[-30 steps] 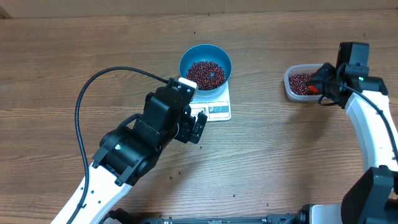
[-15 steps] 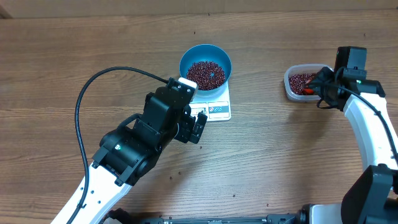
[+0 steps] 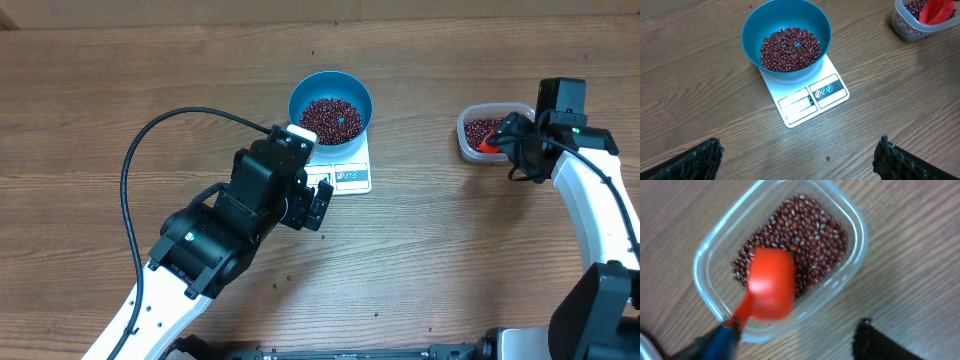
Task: Scoop item into bowl and weigh 150g on scale
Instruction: 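Lower the scoop into the tub and release it with the right gripper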
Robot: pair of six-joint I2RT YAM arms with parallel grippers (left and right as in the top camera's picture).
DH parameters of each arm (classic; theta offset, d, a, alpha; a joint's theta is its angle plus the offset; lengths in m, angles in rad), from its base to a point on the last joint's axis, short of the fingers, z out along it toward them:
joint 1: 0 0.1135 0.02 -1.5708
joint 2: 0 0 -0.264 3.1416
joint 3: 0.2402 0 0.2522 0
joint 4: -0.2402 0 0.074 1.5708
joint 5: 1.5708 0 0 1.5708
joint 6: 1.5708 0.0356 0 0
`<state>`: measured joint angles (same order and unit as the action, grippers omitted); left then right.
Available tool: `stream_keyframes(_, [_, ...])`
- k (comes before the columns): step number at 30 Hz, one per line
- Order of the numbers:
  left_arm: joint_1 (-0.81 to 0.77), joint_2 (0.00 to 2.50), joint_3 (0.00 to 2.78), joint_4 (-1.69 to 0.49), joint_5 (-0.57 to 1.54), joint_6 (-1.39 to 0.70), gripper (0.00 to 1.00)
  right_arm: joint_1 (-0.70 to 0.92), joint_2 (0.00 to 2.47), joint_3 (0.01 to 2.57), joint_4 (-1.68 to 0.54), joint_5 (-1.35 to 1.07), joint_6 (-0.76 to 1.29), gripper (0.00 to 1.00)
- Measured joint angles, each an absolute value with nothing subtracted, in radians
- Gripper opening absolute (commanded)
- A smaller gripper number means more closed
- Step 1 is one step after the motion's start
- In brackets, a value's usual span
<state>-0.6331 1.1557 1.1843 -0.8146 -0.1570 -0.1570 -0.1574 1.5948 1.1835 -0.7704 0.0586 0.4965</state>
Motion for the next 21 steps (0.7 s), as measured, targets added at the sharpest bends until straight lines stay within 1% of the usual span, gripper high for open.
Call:
stream_keyframes(3, [-0.633,1.156,1.184,-0.815,-0.157,-0.157,0.99,-0.157,1.595,1.184,-0.804,0.060,0.498,0.89])
stream_keyframes(5, [-0.633,1.156,1.184,-0.815,-0.157,-0.157,1.00,-0.157,1.595,1.184,-0.816,0.059,0.498,0.95])
stream_keyframes(8, [-0.633,1.156,1.184,-0.815,-0.157,-0.157,1.00,-0.157,1.595,1.184,-0.823,0.059,0.497,1.00])
stream_keyframes(21, [-0.633,1.156,1.184,-0.815,-0.157,-0.157,1.00,-0.157,1.596,1.184,-0.928,0.102,0.497,1.00])
